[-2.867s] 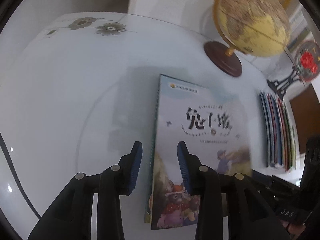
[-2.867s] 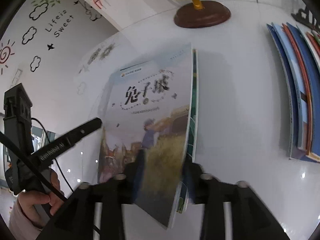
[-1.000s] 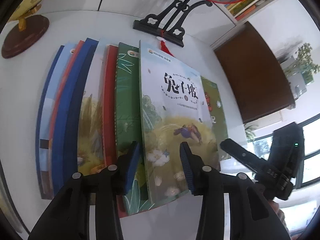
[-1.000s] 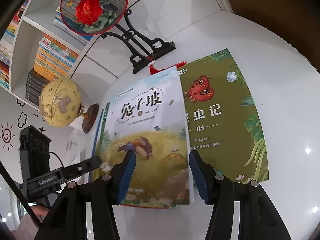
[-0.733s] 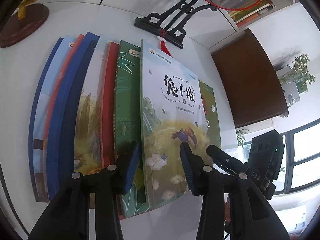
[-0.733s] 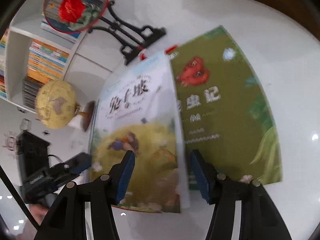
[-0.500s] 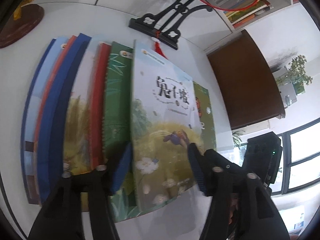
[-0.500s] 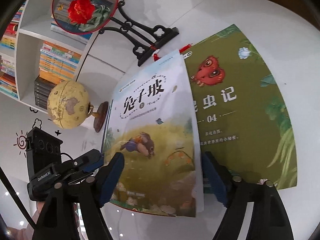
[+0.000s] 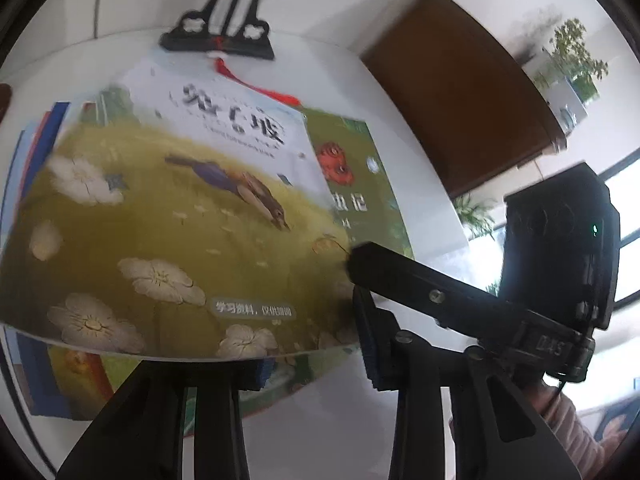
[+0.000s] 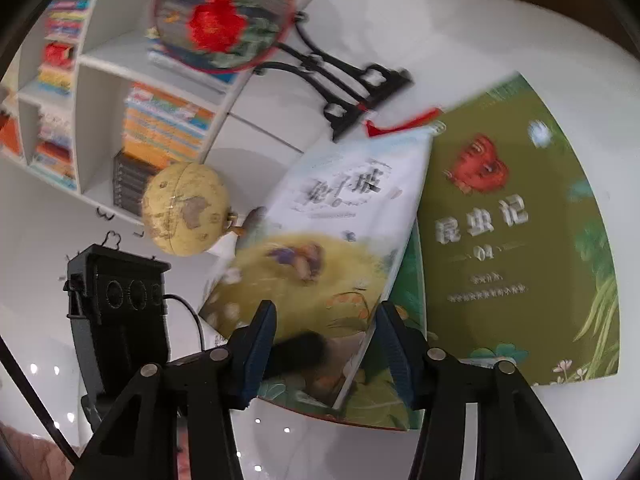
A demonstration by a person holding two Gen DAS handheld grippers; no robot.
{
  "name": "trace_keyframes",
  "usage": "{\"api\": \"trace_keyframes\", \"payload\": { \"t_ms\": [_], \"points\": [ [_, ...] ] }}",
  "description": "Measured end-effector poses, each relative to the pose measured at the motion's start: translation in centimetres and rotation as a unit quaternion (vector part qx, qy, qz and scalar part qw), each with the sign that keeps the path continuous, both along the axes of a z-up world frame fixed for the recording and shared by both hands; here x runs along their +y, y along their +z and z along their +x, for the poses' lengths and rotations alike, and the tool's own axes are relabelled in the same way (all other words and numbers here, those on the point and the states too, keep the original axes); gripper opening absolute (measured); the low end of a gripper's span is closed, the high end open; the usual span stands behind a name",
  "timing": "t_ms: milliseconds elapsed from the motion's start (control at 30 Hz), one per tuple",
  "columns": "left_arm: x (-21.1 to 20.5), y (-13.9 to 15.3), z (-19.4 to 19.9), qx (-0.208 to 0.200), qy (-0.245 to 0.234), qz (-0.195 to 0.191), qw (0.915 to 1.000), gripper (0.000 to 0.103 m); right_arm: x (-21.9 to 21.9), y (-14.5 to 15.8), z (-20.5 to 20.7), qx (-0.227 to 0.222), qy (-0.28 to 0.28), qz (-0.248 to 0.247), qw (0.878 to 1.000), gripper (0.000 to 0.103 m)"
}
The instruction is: Organize books
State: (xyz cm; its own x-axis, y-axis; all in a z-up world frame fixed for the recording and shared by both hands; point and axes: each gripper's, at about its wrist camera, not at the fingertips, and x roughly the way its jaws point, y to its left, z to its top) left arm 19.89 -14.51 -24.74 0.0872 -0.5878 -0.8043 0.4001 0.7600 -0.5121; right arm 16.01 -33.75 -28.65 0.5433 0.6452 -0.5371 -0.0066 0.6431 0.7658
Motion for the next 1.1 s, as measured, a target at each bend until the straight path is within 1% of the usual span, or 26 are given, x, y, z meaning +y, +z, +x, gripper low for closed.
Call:
{"api": "trace_keyframes", "payload": {
  "t_ms": [33, 67, 100, 167, 233, 300, 333, 367, 400, 433, 500, 567, 600, 633, 667, 700, 733, 833, 867, 900, 967, 1033, 1100],
  "points": [
    [-0.1, -0.1, 0.1, 0.006, -0.005, 0.017, 0.9998, 0.036, 0.2, 0.1, 0.1, 0.004, 0.002, -0.014, 1.000, 0.052],
    [0.2, -0.4, 0.2, 0.021, -0.007, 0.036, 0.9991, 0.038, 0.1, -0.1, 0.2, 0.009, 0.004, -0.013, 1.000, 0.052],
    [0.5, -0.7, 0.2, 0.035, -0.007, 0.041, 0.9985, 0.038, 0.1, -0.6, 0.3, 0.019, 0.004, -0.012, 1.000, 0.052],
    [1.7, -0.7, 0.0, 0.042, 0.003, 0.026, 0.9988, 0.038, -0.1, -1.3, 0.5, 0.034, -0.002, -0.010, 0.999, 0.052],
    [2.6, -0.9, 0.0, 0.046, 0.018, 0.009, 0.9988, 0.037, -0.5, -2.2, 0.4, 0.050, -0.007, 0.019, 0.999, 0.052],
    [3.3, -0.6, 0.2, 0.037, 0.042, -0.006, 0.9984, 0.036, -0.6, -3.0, 0.3, 0.066, -0.012, 0.043, 0.997, 0.052],
    [3.6, -0.2, 0.4, 0.030, 0.055, -0.019, 0.9979, 0.036, -0.6, -3.1, 0.2, 0.070, -0.016, 0.046, 0.996, 0.052],
    [3.7, 0.1, 0.5, 0.027, 0.060, -0.033, 0.9973, 0.036, -0.6, -3.2, 0.0, 0.072, -0.017, 0.051, 0.996, 0.052],
    [3.7, 0.4, 0.6, 0.023, 0.059, -0.038, 0.9973, 0.036, -0.7, -3.2, -0.1, 0.072, -0.019, 0.059, 0.996, 0.052],
    [3.5, 0.6, 0.7, 0.016, 0.056, -0.035, 0.9977, 0.034, -0.8, -3.2, -0.2, 0.069, -0.023, 0.065, 0.995, 0.052],
    [3.2, 0.6, 0.9, 0.014, 0.045, -0.025, 0.9986, 0.034, -0.9, -3.4, -0.3, 0.068, -0.030, 0.071, 0.995, 0.052],
    [3.2, 0.6, 0.6, 0.016, 0.043, -0.016, 0.9988, 0.034, -1.0, -3.8, -0.4, 0.072, -0.036, 0.081, 0.993, 0.047],
    [3.2, 0.8, 0.5, 0.011, 0.048, -0.015, 0.9987, 0.034, -1.1, -4.2, -0.4, 0.084, -0.040, 0.078, 0.993, 0.043],
    [3.9, 1.2, 0.7, 0.004, 0.061, -0.013, 0.9981, 0.034, -1.1, -4.4, -0.3, 0.090, -0.042, 0.074, 0.992, 0.043],
    [4.1, 1.5, 0.8, 0.001, 0.073, -0.008, 0.9973, 0.037, -1.2, -4.3, -0.4, 0.089, -0.045, 0.073, 0.992, 0.043],
    [4.8, 1.5, 1.4, 0.000, 0.086, -0.002, 0.9963, 0.038, -1.5, -4.2, -0.5, 0.088, -0.052, 0.066, 0.993, 0.043],
    [5.5, 1.5, 2.4, -0.001, 0.099, 0.013, 0.9950, 0.043, -1.6, -4.1, -0.5, 0.088, -0.056, 0.056, 0.993, 0.043],
    [6.5, 0.8, 4.8, 0.009, 0.100, 0.037, 0.9943, 0.043, -1.7, -3.6, -0.1, 0.091, -0.057, 0.011, 0.994, 0.043],
    [6.6, 0.5, 6.0, 0.012, 0.095, 0.044, 0.9944, 0.043, -1.7, -3.6, 0.0, 0.090, -0.055, 0.012, 0.994, 0.044],
    [6.6, 0.3, 6.5, 0.012, 0.090, 0.050, 0.9946, 0.043, -1.7, -3.6, 0.2, 0.089, -0.054, 0.017, 0.994, 0.046],
    [6.4, 0.1, 7.6, 0.008, 0.074, 0.050, 0.9960, 0.043, -1.6, -3.4, 0.7, 0.089, -0.057, 0.016, 0.994, 0.052],
    [5.8, 0.2, 8.5, -0.004, 0.061, 0.059, 0.9964, 0.043, -1.6, -3.0, 1.2, 0.078, -0.061, 0.010, 0.995, 0.058],
    [5.4, 0.4, 9.5, -0.019, 0.057, 0.075, 0.9954, 0.043, -1.5, -2.7, 1.8, 0.072, -0.063, -0.002, 0.995, 0.060]
  ]
}}
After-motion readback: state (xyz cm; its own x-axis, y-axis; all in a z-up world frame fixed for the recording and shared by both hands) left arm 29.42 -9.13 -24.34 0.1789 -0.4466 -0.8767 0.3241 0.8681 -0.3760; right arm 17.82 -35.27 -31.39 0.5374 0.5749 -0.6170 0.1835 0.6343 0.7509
